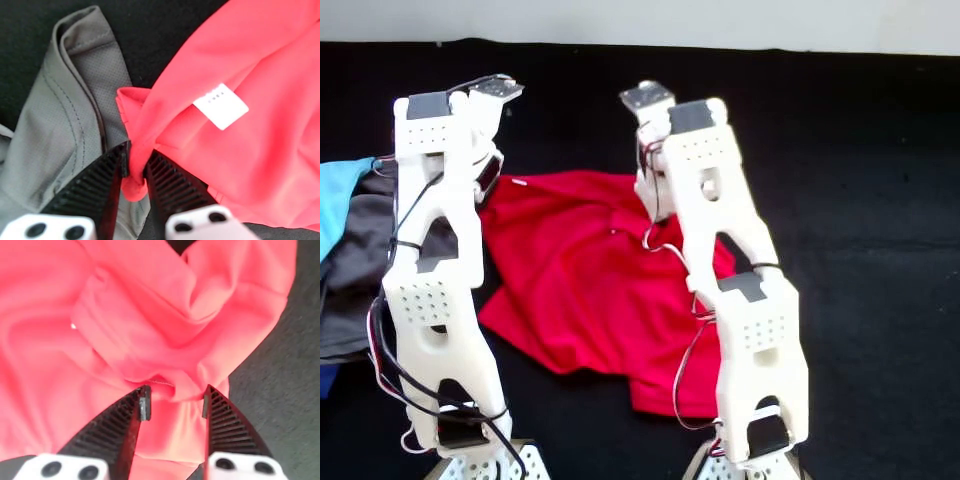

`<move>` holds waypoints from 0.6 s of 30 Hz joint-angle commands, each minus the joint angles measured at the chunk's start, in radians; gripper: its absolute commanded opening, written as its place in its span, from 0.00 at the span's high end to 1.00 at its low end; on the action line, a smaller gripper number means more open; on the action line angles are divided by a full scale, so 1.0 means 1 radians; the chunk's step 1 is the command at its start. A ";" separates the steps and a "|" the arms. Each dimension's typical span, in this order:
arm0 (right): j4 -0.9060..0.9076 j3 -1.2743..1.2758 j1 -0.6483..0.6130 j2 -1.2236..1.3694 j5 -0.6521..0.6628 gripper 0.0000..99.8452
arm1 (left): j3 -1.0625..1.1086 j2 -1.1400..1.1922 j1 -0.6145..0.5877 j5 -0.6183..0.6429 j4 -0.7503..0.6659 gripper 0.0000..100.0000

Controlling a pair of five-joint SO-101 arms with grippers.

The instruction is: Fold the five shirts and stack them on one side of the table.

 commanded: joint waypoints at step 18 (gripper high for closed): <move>-0.114 -0.143 -0.005 0.173 0.009 1.00 | -0.030 -0.007 -0.010 -0.006 0.006 0.99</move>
